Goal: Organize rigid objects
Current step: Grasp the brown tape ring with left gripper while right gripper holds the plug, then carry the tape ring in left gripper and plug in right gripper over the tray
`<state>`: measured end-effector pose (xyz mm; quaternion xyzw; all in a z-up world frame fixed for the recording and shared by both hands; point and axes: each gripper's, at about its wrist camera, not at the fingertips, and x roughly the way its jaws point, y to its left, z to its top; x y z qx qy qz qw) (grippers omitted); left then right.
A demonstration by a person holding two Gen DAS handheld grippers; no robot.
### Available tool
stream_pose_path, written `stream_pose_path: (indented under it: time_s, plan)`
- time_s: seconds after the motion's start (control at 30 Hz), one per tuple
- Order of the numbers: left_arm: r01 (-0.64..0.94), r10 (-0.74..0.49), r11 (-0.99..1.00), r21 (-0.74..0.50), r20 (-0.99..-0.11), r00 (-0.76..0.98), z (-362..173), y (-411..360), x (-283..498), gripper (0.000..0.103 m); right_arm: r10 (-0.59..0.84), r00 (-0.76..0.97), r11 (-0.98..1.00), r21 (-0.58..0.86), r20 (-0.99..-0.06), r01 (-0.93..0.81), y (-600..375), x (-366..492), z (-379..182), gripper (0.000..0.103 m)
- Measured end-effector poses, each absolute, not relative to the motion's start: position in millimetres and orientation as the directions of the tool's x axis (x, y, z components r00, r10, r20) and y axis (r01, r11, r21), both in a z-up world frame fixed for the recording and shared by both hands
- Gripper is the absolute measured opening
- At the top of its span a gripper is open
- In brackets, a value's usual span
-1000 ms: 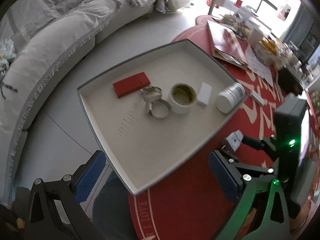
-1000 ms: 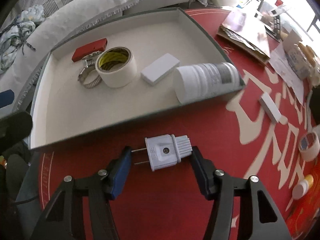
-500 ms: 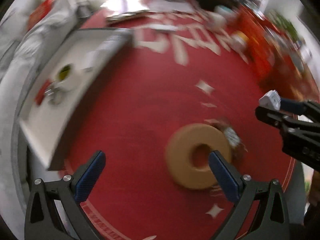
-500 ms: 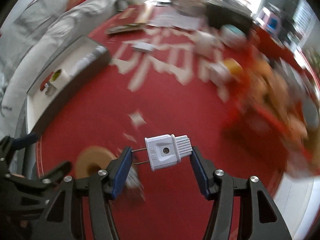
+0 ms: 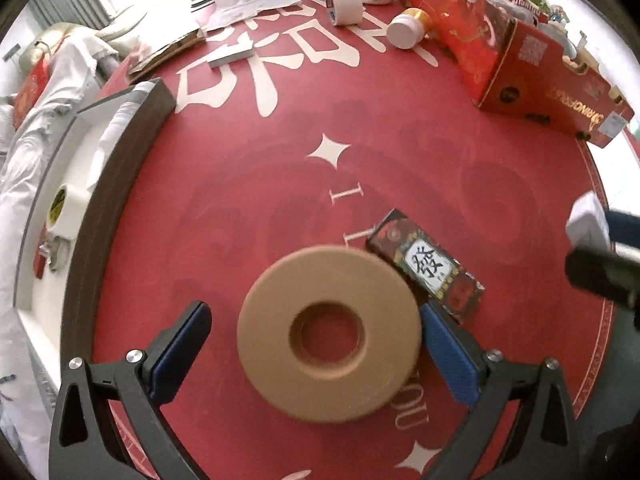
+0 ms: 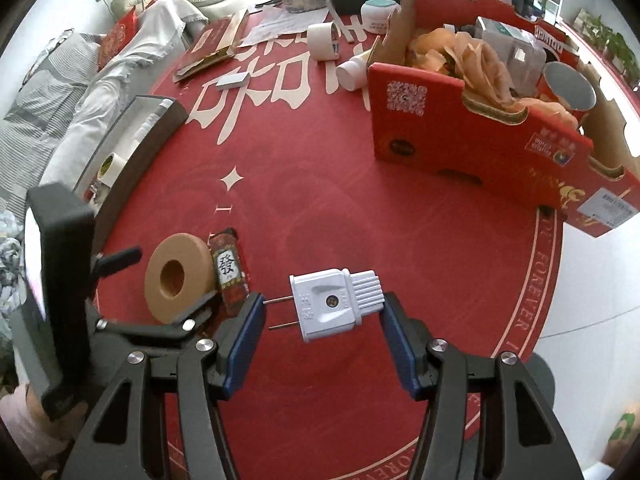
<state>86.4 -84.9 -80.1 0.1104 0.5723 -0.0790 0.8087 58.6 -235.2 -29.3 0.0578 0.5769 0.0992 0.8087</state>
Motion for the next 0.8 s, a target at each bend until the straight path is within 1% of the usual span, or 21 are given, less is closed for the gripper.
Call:
stream_pose_path:
  time_s: [0.07,0.1,0.13,0.23,0.33,0.37,0.4,0.5,0.67,0.8]
  plan:
    - [0.237,-0.032,0.97,0.047,-0.947,0.32,-82.1,-81.3,87.9,0.103,0.238,0.314,0.971,0.218,-0.919,-0.096,-232.7,56.4,-29.4,0.06]
    - [0.21,-0.066,0.978,-0.002,-0.952,0.298,-84.8,-75.5,89.5,0.103,0.243,0.312,0.97,0.223,-0.918,-0.098,-230.9,55.4,-29.4,0.06]
    - [0.198,-0.069,0.98,-0.008,-0.949,0.306,-84.9,-74.6,88.8,0.103,0.247,0.311,0.969,0.227,-0.918,-0.101,-229.9,54.3,-29.6,0.06]
    - [0.193,-0.063,0.981,-0.001,-0.948,0.312,-86.3,-74.7,86.7,0.103,0.257,0.307,0.966,0.235,-0.916,-0.107,-225.7,51.0,-30.2,0.06]
    - [0.184,-0.053,0.983,-0.002,-0.959,0.277,-86.0,-75.5,87.7,0.102,0.263,0.302,0.964,0.242,-0.916,-0.106,-222.9,48.7,-30.6,0.06]
    - [0.174,-0.054,0.985,-0.005,-0.96,0.274,-85.0,-75.1,85.2,0.098,0.264,0.304,0.964,0.243,-0.915,-0.105,-222.8,47.4,-29.6,0.06]
    - [0.176,-0.055,0.984,-0.005,-0.958,0.281,-83.6,-75.4,83.8,0.09,0.263,0.309,0.965,0.242,-0.914,-0.105,-222.7,45.7,-27.9,0.06]
    - [0.181,-0.014,0.983,0.041,-0.955,0.295,-80.0,-80.3,69.9,0.089,0.26,0.322,0.965,0.237,-0.911,-0.109,-221.7,40.7,-23.7,0.06]
    - [0.109,-0.001,0.994,0.029,-0.963,0.27,-78.0,-67.4,47.7,0.089,0.252,0.326,0.967,0.227,-0.911,-0.113,-216.7,35.2,-22.7,0.06]
    - [0.094,0.009,0.995,0.041,-0.95,0.313,-66.2,-57.8,32.8,0.089,0.255,0.32,0.966,0.228,-0.912,-0.121,-212.3,29.9,-25.2,0.06]
